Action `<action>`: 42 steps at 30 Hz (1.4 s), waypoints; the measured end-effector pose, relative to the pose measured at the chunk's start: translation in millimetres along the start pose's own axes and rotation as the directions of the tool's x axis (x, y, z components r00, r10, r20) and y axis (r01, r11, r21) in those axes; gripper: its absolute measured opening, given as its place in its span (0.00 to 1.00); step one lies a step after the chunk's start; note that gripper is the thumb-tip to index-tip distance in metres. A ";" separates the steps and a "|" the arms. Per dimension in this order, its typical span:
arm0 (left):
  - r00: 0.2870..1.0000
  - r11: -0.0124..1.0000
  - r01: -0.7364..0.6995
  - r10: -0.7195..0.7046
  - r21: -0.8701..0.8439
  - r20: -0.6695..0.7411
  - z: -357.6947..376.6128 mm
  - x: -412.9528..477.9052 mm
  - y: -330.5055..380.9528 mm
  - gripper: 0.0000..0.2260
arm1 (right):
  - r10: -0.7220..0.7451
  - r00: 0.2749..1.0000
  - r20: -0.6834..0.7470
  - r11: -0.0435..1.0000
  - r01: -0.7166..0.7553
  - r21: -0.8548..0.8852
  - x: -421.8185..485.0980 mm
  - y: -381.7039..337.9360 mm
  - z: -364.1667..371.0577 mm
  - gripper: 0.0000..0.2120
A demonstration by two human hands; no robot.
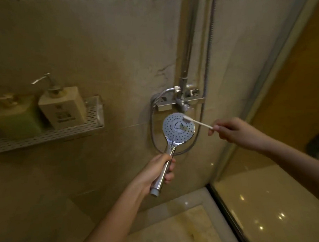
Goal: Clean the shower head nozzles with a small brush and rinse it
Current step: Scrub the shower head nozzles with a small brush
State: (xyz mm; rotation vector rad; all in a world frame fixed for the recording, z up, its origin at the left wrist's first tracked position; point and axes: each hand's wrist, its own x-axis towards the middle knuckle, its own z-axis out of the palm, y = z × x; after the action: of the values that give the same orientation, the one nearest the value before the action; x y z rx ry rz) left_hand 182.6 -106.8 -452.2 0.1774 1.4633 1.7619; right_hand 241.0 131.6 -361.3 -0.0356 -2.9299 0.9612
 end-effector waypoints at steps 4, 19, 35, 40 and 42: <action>0.998 1.000 -0.020 0.020 0.012 0.057 51.5 9.6 -8.0 0.08 | 0.118 0.989 -0.086 0.986 -0.127 -0.108 -40.3 46.4 -11.4 0.12; 0.996 0.995 -0.039 0.031 0.089 0.081 208.1 57.5 -44.0 0.07 | 0.039 0.967 -0.252 0.854 -0.163 -0.494 -108.8 134.7 -49.1 0.12; 0.980 0.937 -0.174 0.193 0.303 -0.036 278.8 98.8 -71.4 0.22 | 0.094 0.948 -0.304 0.842 -0.239 -0.484 -115.3 195.3 -85.7 0.10; 0.981 0.928 -0.166 0.189 0.335 -0.037 279.5 105.1 -69.7 0.22 | 0.118 0.936 -0.333 0.871 -0.258 -0.418 -106.5 202.8 -84.5 0.10; 0.981 0.925 -0.169 0.191 0.341 -0.030 275.2 107.9 -66.0 0.22 | 0.101 0.947 -0.306 0.863 -0.237 -0.446 -104.5 201.8 -83.0 0.11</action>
State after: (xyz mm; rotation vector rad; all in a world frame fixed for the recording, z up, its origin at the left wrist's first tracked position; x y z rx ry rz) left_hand 302.6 171.0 -463.8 0.4513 1.8401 1.6565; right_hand 351.2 339.1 -419.1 -0.4216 -2.8483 0.1883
